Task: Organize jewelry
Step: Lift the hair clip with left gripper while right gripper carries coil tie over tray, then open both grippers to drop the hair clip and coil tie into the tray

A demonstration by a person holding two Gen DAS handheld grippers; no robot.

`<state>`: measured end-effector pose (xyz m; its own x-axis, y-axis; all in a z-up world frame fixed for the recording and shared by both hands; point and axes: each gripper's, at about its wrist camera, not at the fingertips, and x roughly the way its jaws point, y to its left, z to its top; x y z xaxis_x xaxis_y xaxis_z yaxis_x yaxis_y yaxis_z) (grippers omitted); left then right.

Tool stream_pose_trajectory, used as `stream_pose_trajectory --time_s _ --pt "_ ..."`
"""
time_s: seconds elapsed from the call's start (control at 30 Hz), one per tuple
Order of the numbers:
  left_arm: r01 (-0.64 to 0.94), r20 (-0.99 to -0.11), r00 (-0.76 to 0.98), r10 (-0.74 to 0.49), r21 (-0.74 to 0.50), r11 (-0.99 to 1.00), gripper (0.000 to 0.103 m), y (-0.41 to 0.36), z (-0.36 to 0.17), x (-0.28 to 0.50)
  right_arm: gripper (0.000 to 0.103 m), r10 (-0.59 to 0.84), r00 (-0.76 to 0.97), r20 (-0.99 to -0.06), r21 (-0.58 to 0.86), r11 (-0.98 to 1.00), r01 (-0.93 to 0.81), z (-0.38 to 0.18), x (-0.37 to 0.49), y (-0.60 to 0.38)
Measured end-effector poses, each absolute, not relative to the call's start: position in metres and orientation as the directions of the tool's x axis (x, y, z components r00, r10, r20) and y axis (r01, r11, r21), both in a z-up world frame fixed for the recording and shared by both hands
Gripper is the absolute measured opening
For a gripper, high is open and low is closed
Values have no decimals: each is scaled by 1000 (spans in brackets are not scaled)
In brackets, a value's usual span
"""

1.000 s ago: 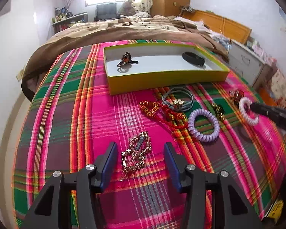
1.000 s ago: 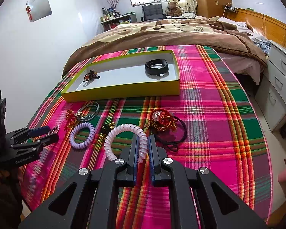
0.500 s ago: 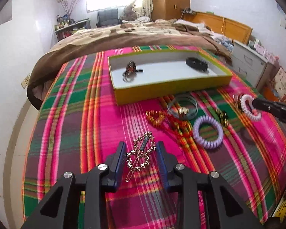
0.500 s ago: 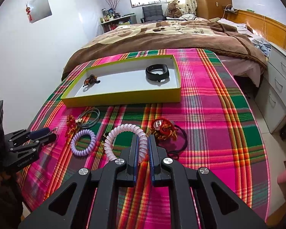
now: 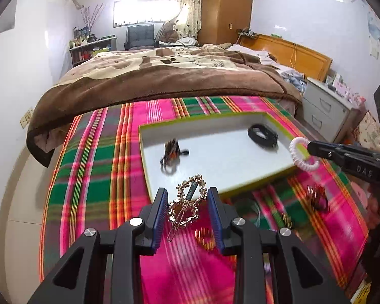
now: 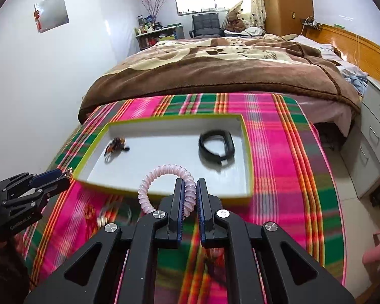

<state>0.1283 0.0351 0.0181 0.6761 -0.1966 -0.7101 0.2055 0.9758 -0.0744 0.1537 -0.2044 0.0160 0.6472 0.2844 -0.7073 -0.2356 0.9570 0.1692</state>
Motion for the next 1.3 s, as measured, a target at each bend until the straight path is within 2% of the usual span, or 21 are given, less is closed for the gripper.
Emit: stream_pose_trajectory --time_s 0.3,0.57,0.73,1.3 --pt "212 -716 665 -213 -93 973 32 23 10 180 10 278 623 -731 182 960 -215 7 222 -193" --pt "227 -758 617 -211 -85 970 33 12 -11 208 10 267 577 -772 172 961 -215 -13 260 -176" --pt "216 -776 603 -185 -64 974 33 10 -23 213 10 250 560 -790 145 963 -226 -24 270 -167" --pt "192 -789 578 -205 -113 975 33 14 -37 219 10 229 539 -811 103 962 -253 -38 278 -158"
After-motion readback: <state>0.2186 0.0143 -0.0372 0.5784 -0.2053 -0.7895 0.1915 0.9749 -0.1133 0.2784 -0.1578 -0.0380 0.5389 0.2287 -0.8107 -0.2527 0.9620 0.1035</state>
